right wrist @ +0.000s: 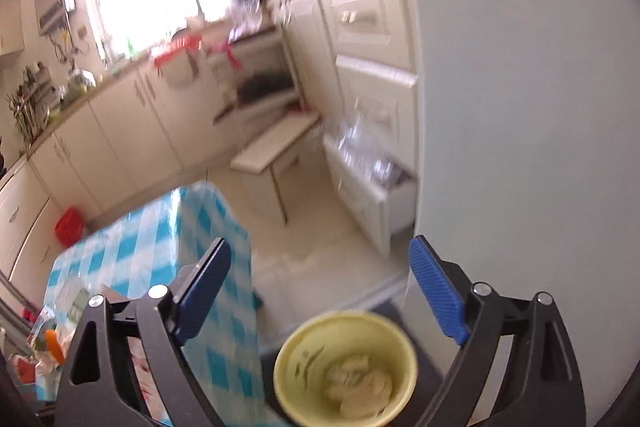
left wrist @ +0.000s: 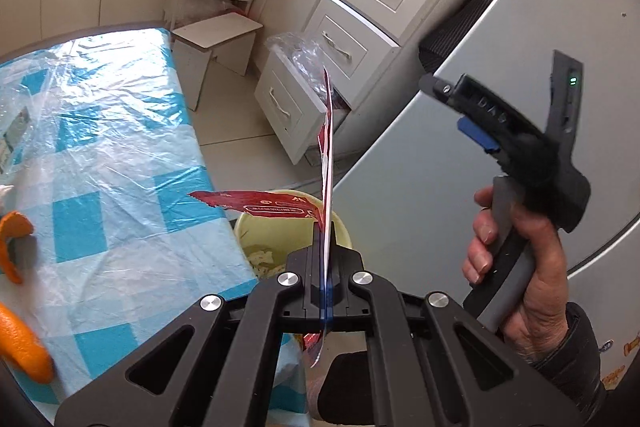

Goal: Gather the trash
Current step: 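Drop the blister pack and wrapper into the yellow bin with both grippers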

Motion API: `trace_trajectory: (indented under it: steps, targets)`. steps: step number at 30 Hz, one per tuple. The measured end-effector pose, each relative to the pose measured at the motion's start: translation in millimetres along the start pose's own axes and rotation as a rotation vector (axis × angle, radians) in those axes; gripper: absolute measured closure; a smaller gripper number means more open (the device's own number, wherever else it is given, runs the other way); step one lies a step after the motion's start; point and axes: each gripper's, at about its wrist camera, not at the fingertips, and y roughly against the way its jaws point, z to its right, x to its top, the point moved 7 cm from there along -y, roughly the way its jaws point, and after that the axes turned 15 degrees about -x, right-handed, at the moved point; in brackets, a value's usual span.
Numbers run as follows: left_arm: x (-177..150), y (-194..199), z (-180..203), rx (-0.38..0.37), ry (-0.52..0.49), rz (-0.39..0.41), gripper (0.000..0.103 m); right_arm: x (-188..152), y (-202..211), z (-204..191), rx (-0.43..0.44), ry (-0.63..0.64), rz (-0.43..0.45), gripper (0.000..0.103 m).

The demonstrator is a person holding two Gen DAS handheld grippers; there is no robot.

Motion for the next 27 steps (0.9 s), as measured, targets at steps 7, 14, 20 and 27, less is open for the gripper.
trace_trajectory:
  steps: [7,14,20,27]
  targets:
    - [-9.4,-66.1,7.6,-0.012,0.026,-0.088,0.103,5.2,-15.8,23.3,0.047,-0.170,-0.055,0.015]
    - [-14.7,-129.8,-7.1,0.048,0.079,-0.173,0.102,12.0,-12.0,16.5,0.108,-0.231,-0.056,0.015]
    - [-14.6,-158.0,-13.1,0.065,0.116,-0.201,0.089,13.0,-15.4,16.7,0.129,-0.250,-0.064,0.015]
    - [-9.4,-144.8,-11.7,0.077,0.108,-0.167,0.075,12.3,-15.7,23.4,0.127,-0.274,-0.069,0.015]
